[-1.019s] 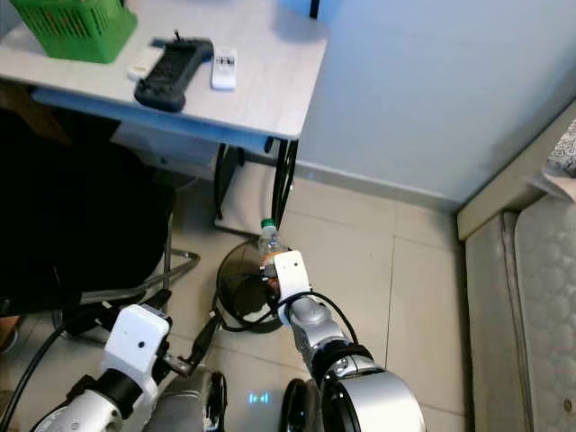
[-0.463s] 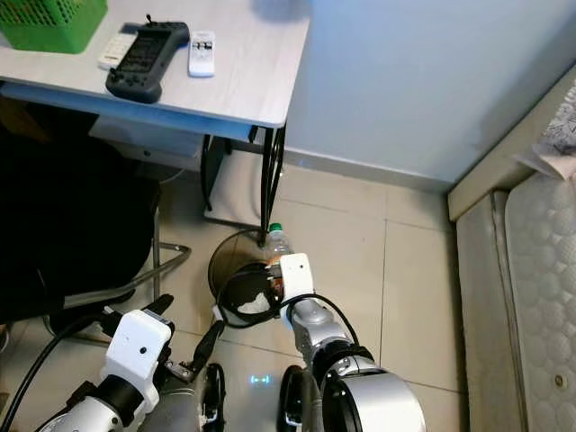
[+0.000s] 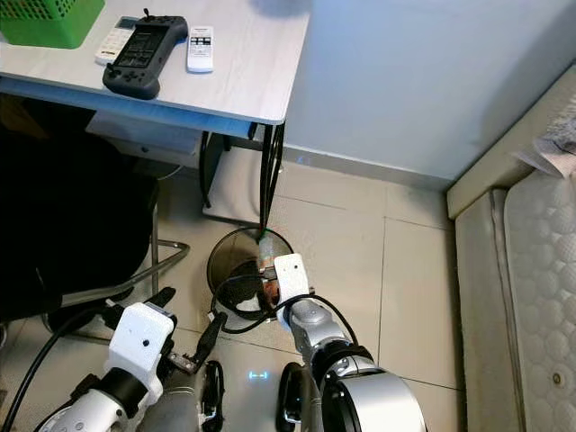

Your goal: Clean up the room

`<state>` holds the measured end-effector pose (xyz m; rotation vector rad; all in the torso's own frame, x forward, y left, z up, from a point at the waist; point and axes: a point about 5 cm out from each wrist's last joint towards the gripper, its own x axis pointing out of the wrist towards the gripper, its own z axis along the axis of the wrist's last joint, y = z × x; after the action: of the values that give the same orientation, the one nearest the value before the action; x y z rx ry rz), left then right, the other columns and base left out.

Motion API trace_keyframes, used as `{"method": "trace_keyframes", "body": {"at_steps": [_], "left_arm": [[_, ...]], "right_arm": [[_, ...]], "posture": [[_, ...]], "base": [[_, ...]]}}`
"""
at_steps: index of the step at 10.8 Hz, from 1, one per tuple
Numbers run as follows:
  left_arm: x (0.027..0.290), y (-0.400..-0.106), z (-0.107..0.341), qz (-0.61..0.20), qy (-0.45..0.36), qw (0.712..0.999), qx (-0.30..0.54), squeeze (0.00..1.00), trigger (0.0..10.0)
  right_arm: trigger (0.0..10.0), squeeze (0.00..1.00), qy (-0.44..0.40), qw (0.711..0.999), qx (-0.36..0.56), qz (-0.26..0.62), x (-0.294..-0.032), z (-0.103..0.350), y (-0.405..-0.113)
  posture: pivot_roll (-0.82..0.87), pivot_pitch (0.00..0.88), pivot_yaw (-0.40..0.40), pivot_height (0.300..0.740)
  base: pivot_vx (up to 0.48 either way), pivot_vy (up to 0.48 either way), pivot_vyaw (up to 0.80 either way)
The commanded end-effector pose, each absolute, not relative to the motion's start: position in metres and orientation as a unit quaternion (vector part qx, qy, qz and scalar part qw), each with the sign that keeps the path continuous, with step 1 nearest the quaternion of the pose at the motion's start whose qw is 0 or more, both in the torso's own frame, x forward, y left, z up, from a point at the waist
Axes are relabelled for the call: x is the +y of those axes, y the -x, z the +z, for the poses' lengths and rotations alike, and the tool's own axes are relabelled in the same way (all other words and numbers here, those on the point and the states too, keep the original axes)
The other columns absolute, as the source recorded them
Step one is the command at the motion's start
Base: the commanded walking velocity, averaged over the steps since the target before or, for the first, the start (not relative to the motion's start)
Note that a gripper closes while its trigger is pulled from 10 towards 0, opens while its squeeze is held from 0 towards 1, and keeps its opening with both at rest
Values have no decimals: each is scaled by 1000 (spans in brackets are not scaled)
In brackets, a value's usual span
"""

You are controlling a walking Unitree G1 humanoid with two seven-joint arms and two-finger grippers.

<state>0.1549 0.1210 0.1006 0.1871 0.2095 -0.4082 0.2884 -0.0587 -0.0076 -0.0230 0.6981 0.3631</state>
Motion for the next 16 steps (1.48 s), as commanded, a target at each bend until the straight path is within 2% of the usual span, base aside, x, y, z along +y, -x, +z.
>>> {"method": "trace_keyframes", "body": {"at_steps": [1,5,6,8,9,10,11,12,13,14,16], "left_arm": [[119,-152,95,-203,-93,967,119,0,10000],[117,-158,96,-200,-94,969,114,0,10000],[117,-160,95,-200,-94,969,112,0,10000],[116,-169,94,-195,-95,971,104,0,10000],[121,-180,93,-171,-106,975,98,0,10000],[125,-194,92,-150,-87,981,92,0,10000],[131,-209,91,-126,-78,985,85,0,10000],[145,-226,92,-77,-63,993,71,0,10000],[152,-228,87,-53,-59,994,74,0,10000],[156,-228,80,-49,-61,994,79,0,10000],[158,-241,78,-53,-81,993,75,0,10000]], "right_arm": [[10000,1000,-14,911,351,215,-25,-11,-273],[10000,1000,-6,911,342,229,-23,-9,-274],[10000,0,7,914,332,232,-26,-8,-276],[10000,0,1,928,304,215,-36,-1,-286],[10000,0,3,946,270,181,-51,7,-298],[10000,0,11,959,229,165,-66,16,-308],[10000,0,13,972,187,139,-86,26,-317],[10000,0,20,990,115,83,-123,43,-326],[10000,0,19,996,79,48,-145,52,-326],[10000,0,4,999,32,40,-163,61,-316],[10000,0,16,999,-10,43,-175,66,-297]], "posture": [[298,285,-64,710],[284,275,-67,710],[268,269,-68,710],[243,239,-69,710],[228,219,-71,710],[176,152,-68,710],[151,114,-61,710],[95,36,-51,710],[63,0,-45,710],[48,0,-39,710],[27,0,-23,710]], "base": [[0,0,0],[0,0,0],[0,0,0],[0,0,0],[0,0,0],[0,0,0],[0,0,0],[0,0,0],[0,0,0],[0,0,0],[0,0,0]]}}
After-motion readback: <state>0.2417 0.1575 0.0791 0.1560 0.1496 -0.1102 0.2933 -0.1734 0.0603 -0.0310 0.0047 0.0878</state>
